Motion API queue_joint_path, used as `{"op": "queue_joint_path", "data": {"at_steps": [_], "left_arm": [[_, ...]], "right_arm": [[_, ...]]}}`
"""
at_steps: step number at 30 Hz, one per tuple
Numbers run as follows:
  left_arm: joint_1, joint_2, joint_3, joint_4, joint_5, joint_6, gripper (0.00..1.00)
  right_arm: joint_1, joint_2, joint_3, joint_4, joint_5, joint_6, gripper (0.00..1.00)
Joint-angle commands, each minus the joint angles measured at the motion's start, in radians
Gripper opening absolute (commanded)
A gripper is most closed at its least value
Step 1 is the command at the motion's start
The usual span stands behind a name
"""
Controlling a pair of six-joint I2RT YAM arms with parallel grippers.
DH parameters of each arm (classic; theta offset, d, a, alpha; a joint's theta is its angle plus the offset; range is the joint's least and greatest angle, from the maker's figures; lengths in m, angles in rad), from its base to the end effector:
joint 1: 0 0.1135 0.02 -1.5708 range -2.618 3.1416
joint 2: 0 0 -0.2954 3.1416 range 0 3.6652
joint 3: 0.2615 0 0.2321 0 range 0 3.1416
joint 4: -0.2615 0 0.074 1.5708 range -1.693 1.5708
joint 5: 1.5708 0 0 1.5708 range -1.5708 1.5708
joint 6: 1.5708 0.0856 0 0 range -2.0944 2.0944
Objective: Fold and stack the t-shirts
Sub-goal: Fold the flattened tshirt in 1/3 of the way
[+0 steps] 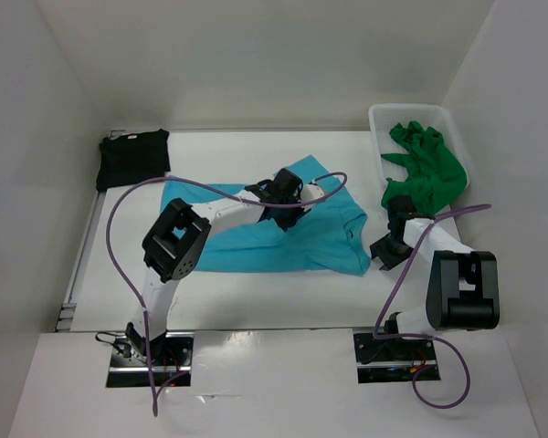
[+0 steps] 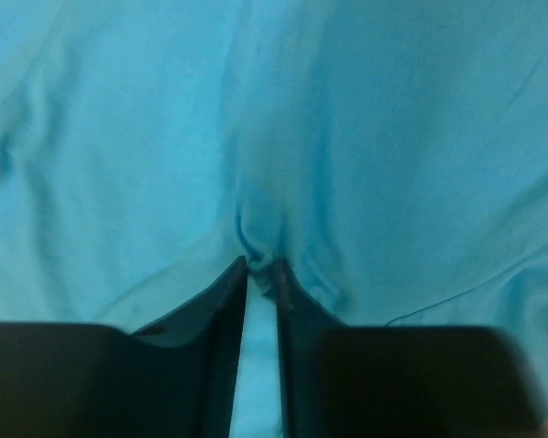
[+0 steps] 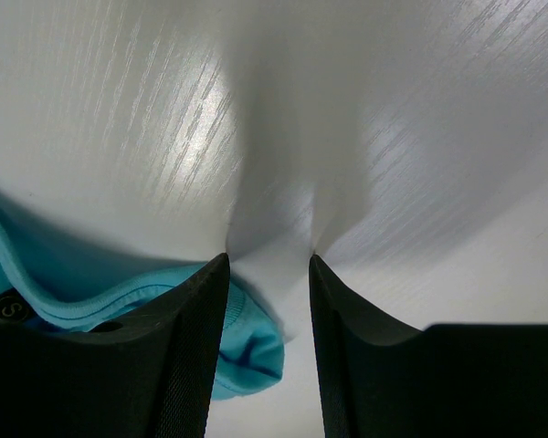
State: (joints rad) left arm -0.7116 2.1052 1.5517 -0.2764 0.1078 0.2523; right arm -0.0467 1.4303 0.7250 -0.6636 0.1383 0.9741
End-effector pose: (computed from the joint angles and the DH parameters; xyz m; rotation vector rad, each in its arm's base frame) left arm 0.3727 -0.3336 0.1835 1.1676 2.1226 -0.3414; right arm 0.2193 -0.0221 0.1508 1.4341 2.5197 -0.0483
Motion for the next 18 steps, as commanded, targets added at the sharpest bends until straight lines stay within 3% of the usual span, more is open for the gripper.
{"op": "queue_joint_path", "data": {"at_steps": [1,2,4,8,12,18], "left_arm": [[-0.002,0.038,0.039,-0.009,0.009,-0.056,0.30],[-0.002,0.038,0.039,-0.020,0.019,-0.044,0.50],[-0.002,0.038,0.050,-0.038,0.020,-0.044,0.62],[0.023,0.019,0.074,-0.092,-0.005,-0.071,0.67],[0.069,-0.094,0.074,-0.144,-0.051,-0.099,0.71],[0.165,-0.335,-0.170,-0.181,-0.189,-0.038,0.77]], "right_arm": [[-0.004,0.013,-0.024,0.052,0.006,0.000,0.46],[-0.004,-0.007,-0.015,0.041,0.006,0.000,0.46],[0.019,-0.034,-0.006,0.030,0.027,0.009,0.46],[0.079,-0.120,0.028,-0.040,0.057,0.070,0.47],[0.099,-0.169,0.019,-0.085,0.055,0.130,0.47],[0.099,-0.171,-0.062,-0.048,-0.028,0.170,0.47]]}}
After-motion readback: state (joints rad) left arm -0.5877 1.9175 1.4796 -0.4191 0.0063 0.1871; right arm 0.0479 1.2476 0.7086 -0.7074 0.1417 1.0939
